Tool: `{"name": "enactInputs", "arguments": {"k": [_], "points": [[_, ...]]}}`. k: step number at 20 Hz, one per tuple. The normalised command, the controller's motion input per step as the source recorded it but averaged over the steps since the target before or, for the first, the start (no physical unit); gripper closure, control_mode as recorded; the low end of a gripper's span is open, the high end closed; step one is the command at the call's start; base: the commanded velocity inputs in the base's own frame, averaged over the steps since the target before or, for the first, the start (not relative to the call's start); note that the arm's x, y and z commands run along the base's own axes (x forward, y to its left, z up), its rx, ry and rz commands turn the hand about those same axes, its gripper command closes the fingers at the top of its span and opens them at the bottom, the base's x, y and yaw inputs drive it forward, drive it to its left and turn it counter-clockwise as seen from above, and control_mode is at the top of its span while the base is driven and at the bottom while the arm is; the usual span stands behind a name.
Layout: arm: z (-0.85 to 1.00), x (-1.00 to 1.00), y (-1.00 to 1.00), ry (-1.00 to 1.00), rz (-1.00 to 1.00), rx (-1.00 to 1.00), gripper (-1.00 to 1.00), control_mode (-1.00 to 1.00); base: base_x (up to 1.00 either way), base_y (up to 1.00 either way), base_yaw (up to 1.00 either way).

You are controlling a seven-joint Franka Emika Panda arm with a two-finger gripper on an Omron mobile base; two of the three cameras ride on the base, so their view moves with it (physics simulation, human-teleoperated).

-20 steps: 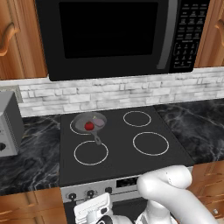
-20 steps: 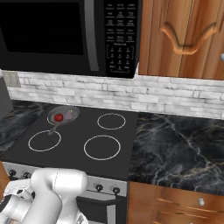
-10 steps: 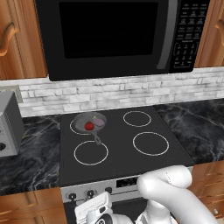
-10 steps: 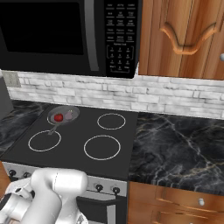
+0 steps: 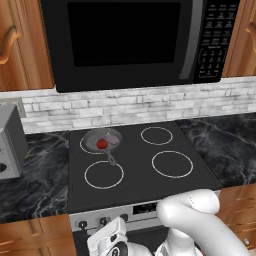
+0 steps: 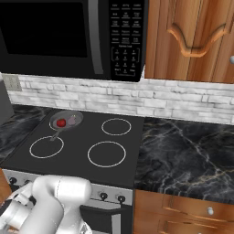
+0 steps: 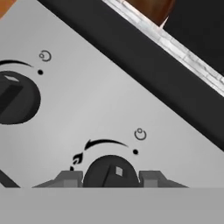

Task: Put the eggplant and tomato in the pan. Then turn on the rear left burner and set the heat to medium.

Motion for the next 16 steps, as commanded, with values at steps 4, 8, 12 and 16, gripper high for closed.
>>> {"name": "enactInputs", "arguments": {"k": [4, 8, 12, 16], "points": [[0.00, 0.00, 0.00, 0.01, 0.00, -0.19, 1.00, -1.00, 0.00, 0.00, 0.00], [-0.04, -0.01, 0.00, 0.00, 0.00, -0.19, 1.00, -1.00, 0.00, 0.00, 0.00], [-0.10, -0.03, 0.00, 0.00, -0.02, -0.21, 1.00, -1.00, 0.00, 0.00, 0.00], [-0.08, -0.03, 0.00, 0.00, -0.03, -0.21, 1.00, -1.00, 0.00, 0.00, 0.00]]}}
